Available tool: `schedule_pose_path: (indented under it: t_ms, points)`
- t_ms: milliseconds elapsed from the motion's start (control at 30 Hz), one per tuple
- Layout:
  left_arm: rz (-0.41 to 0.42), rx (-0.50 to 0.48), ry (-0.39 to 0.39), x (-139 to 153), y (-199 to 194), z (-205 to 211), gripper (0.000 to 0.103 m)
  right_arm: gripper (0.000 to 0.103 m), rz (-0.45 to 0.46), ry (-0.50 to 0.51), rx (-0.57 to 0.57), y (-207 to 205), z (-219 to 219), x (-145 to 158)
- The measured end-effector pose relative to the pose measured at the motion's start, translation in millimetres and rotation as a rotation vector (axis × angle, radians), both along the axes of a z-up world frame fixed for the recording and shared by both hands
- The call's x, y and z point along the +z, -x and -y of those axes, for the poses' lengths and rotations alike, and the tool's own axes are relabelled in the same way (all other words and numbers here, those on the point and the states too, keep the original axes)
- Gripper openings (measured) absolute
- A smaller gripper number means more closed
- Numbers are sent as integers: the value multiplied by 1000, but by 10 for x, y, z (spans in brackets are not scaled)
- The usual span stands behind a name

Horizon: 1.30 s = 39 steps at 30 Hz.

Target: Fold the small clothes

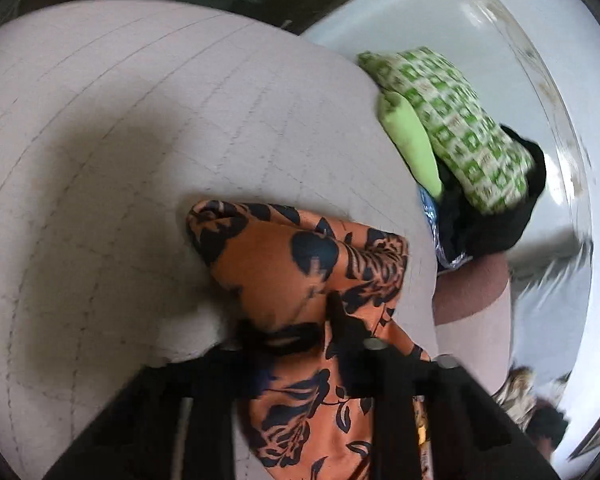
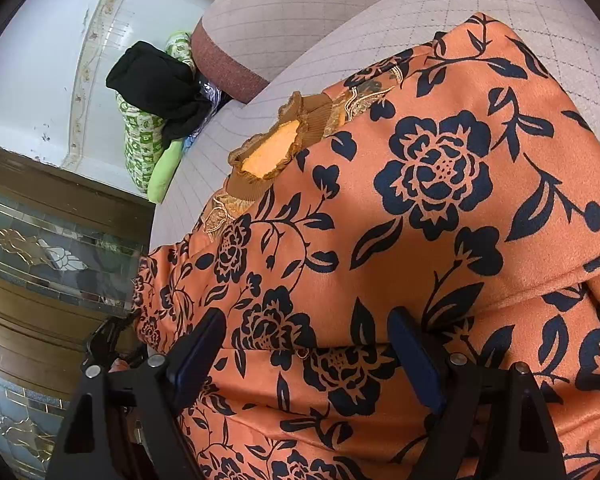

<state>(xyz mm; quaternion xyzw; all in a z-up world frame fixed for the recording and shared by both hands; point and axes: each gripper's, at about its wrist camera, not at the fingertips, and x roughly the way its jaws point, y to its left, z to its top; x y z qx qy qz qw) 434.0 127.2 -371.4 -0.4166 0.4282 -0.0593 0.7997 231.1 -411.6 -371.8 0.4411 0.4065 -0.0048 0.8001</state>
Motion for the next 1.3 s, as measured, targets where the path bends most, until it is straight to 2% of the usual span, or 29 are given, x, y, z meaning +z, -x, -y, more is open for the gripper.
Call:
schedule_pose_path:
  t_ms: [33, 133, 233, 300, 367, 433, 500, 533, 567, 600, 633, 667, 700, 733, 800, 833, 867, 900, 933, 967, 1000, 1067, 1133, 1233, 1300]
  points:
    - [16, -3, -20, 58, 18, 42, 12, 85, 0, 3, -1, -1, -9, 3]
    - [112, -55, -53, 283, 71, 238, 11, 85, 0, 7, -5, -8, -12, 17]
    - [255, -194, -227, 762, 249, 836, 11, 85, 9, 3, -19, -7, 37, 68]
    - [366, -330, -326, 1047, 482, 1415, 11, 85, 28, 14, -40, 13, 107, 141]
    - [449, -484, -395, 1205, 749, 1971, 11, 85, 66, 43, -83, 63, 230, 277]
    - [540, -742, -511, 1253, 1191, 2728, 11, 85, 105, 72, -134, 132, 393, 417]
    - [574, -979, -669, 1142, 1533, 3285, 17, 85, 132, 92, -188, 194, 561, 523]
    - [600, -1127, -828, 970, 1844, 3608, 23, 85, 145, 100, -223, 237, 677, 568]
    - [631, -1197, -939, 846, 2025, 3748, 37, 85, 151, 103, -251, 268, 769, 591]
    - [680, -1232, -1025, 755, 2173, 3792, 45, 85, 154, 104, -284, 307, 874, 605]
    - [713, -1235, -1057, 731, 2234, 3780, 56, 85, 153, 100, -304, 327, 946, 616]
    - [755, -1224, -1066, 749, 2260, 3693, 58, 85, 153, 91, -318, 343, 1002, 612]
    - [756, -1216, -1040, 801, 2226, 3606, 58, 85, 152, 78, -324, 355, 1045, 608]
    - [741, -1197, -974, 909, 2088, 3463, 58, 85, 152, 59, -318, 351, 1059, 605]
    - [716, -1145, -773, 1173, 1877, 3062, 61, 85, 151, 42, -283, 311, 1042, 604]
    - [708, -1095, -670, 1301, 1744, 2816, 71, 85, 153, 42, -262, 296, 987, 603]
    - [698, -999, -565, 1432, 1568, 2514, 82, 85, 156, 48, -242, 300, 941, 596]
    - [685, -918, -509, 1507, 1422, 2363, 86, 85, 159, 61, -222, 286, 888, 604]
    - [642, -784, -430, 1546, 1220, 2052, 88, 85, 165, 81, -192, 243, 824, 617]
    - [590, -707, -398, 1515, 1081, 1885, 88, 85, 172, 95, -169, 219, 760, 621]
    - [551, -666, -392, 1471, 992, 1790, 88, 85, 180, 106, -140, 181, 684, 632]
    - [396, -563, -428, 1245, 763, 1656, 87, 85, 217, 133, -61, 104, 518, 668]
    - [252, -565, -503, 967, 606, 1741, 86, 85, 249, 173, 27, -8, 307, 715]
    - [175, -629, -547, 765, 587, 1956, 86, 85, 237, 294, 85, -201, 28, 724]
    - [166, -669, -558, 747, 630, 2098, 86, 85, 221, 314, 101, -382, -59, 661]
